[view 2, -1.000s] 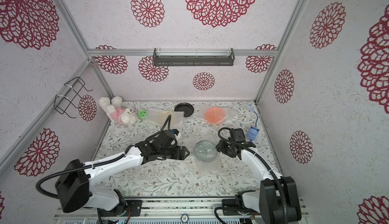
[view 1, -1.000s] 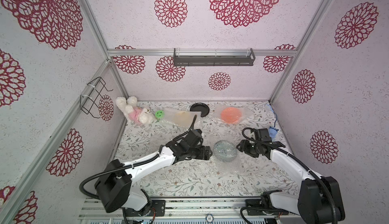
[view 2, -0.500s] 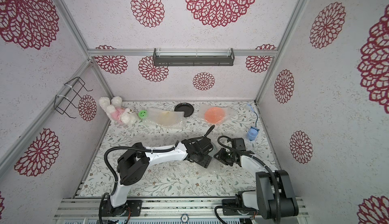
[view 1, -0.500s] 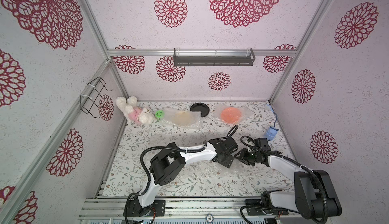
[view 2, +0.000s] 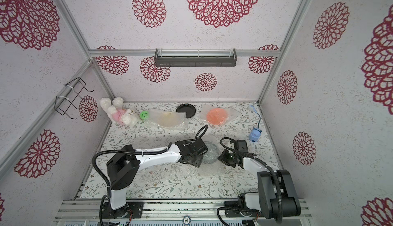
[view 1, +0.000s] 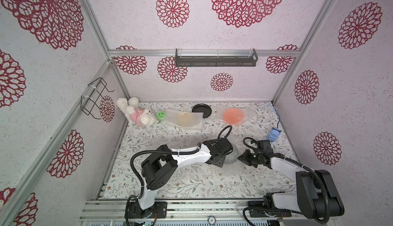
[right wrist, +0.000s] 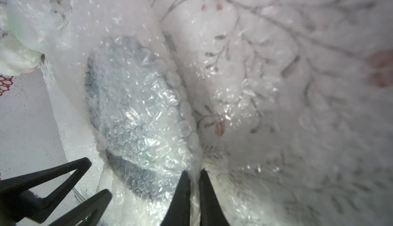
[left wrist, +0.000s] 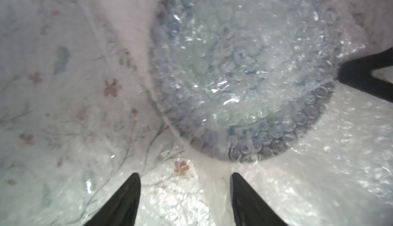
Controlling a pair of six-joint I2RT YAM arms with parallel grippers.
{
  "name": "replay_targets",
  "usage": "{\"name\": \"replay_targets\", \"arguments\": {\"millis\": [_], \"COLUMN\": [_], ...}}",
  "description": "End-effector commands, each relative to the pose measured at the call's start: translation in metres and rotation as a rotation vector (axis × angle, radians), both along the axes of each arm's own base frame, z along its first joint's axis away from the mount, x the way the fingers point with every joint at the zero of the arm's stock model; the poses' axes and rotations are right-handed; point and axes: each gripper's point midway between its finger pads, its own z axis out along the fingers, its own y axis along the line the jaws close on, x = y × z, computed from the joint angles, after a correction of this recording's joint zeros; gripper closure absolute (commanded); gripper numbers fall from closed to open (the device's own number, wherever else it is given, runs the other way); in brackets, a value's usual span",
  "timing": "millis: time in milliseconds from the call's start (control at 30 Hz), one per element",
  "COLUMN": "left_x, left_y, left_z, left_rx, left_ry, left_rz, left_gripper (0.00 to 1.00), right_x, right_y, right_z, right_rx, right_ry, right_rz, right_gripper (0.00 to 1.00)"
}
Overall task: Unpack dinner plates from bubble wrap
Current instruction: Unwrap the bubble wrap.
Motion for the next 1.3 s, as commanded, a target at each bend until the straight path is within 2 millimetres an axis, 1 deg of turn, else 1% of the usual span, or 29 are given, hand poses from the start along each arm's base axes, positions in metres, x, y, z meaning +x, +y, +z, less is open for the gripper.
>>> {"name": "replay_targets", "arguments": {"millis": [0, 67, 200, 267, 333, 367, 467, 567, 700, 800, 1067, 1167, 1267], "left_x": [0.013, 0.016, 0.019, 0.022, 0.023, 0.022, 0.021, 0.023, 0.027, 0.029, 0.031, 0.030, 0.030], "left_y": [0.015, 0.020, 0.008, 0.002, -0.007, -0.009, -0.013, -0.012, -0.012, -0.009, -0.008, -0.011, -0.012], "left_z": [0.015, 0.010, 0.013, 0.015, 0.022, 0.006, -0.008, -0.016, -0.028, -0.032, -0.027, -0.027, -0.023], "left_rx": [-0.016, -0.003, -0.041, -0.045, -0.062, -0.034, -0.005, 0.027, 0.054, 0.083, 0.066, 0.051, 0.034], "left_ry": [-0.043, -0.026, -0.015, -0.018, -0.028, -0.007, 0.022, 0.021, 0.031, 0.029, 0.009, 0.018, 0.020], "left_rz": [0.121, 0.150, 0.152, 0.150, 0.134, 0.128, 0.129, 0.141, 0.151, 0.169, 0.200, 0.205, 0.213], "left_gripper": [0.33, 0.33, 0.33, 0.31, 0.28, 0.27, 0.29, 0.30, 0.34, 0.41, 0.60, 0.73, 0.77], "right_x": [0.014, 0.015, 0.015, 0.014, 0.011, 0.009, 0.000, -0.006, -0.013, -0.018, -0.029, -0.031, -0.032], "right_y": [-0.016, -0.014, -0.005, 0.005, 0.018, 0.027, 0.051, 0.065, 0.071, 0.077, 0.091, 0.094, 0.094], "right_z": [0.022, 0.029, 0.039, 0.045, 0.047, 0.047, 0.042, 0.036, 0.026, 0.021, -0.001, -0.007, -0.012], "right_rx": [-0.118, -0.148, -0.222, -0.244, -0.236, -0.217, -0.143, -0.094, -0.105, -0.117, -0.161, -0.179, -0.182], "right_ry": [-0.087, -0.100, -0.132, -0.152, -0.163, -0.162, -0.147, -0.134, -0.114, -0.105, -0.069, -0.058, -0.045], "right_rz": [-0.017, 0.007, 0.064, 0.111, 0.155, 0.184, 0.252, 0.280, 0.299, 0.318, 0.357, 0.366, 0.366], "right_gripper": [0.81, 0.74, 0.63, 0.56, 0.51, 0.50, 0.50, 0.50, 0.50, 0.51, 0.53, 0.59, 0.71]}}
